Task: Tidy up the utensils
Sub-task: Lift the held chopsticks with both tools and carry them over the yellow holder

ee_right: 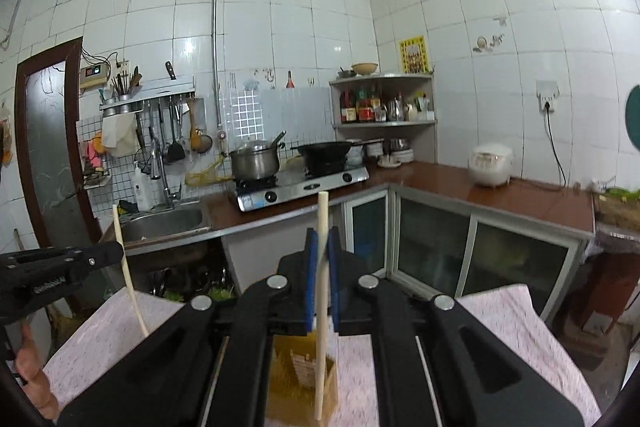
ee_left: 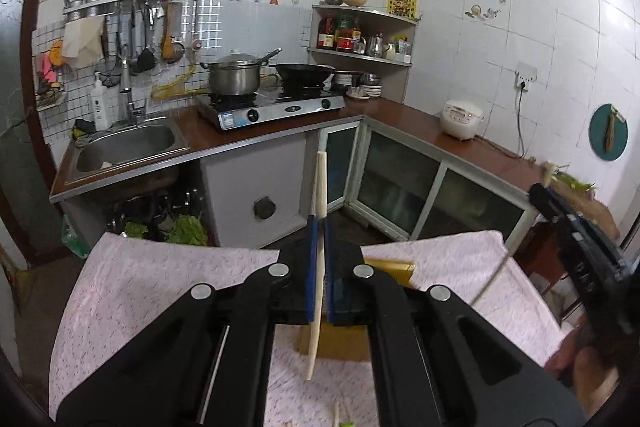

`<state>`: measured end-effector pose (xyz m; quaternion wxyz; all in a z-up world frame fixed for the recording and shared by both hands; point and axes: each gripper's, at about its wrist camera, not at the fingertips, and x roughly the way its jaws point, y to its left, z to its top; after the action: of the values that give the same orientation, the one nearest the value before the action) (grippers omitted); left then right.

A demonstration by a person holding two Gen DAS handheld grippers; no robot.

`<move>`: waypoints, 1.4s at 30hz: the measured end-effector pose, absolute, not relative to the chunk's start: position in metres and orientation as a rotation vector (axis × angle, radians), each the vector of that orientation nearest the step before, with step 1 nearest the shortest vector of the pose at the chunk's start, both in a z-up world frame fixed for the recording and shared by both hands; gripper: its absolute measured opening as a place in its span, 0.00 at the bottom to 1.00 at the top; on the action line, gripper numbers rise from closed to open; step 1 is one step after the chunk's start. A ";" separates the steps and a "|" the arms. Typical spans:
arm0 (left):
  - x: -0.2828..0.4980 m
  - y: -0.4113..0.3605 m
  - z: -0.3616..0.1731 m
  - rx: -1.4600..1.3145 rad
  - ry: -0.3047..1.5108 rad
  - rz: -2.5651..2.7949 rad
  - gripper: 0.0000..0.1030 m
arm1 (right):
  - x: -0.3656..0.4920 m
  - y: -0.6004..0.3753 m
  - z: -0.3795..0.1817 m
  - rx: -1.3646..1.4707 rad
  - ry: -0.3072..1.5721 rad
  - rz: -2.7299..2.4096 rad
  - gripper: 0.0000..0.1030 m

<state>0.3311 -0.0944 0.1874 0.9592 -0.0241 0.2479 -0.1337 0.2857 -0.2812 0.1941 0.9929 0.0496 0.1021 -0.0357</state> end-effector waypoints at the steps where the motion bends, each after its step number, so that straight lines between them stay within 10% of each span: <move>1: 0.338 -0.098 0.194 -0.051 0.503 -0.271 0.00 | 0.292 -0.280 0.197 0.099 0.203 -0.071 0.06; 32: 0.410 -0.034 0.090 -0.098 0.739 -0.115 0.00 | 0.322 -0.285 0.154 0.137 0.201 -0.038 0.06; 42: 0.472 -0.012 0.006 -0.146 0.944 -0.018 0.26 | 0.346 -0.286 0.116 0.139 0.271 -0.023 0.06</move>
<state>0.4725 -0.0118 0.0062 0.8880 -0.0704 0.4544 -0.0086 0.3464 -0.2864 0.1159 0.9883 0.0693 0.1352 -0.0116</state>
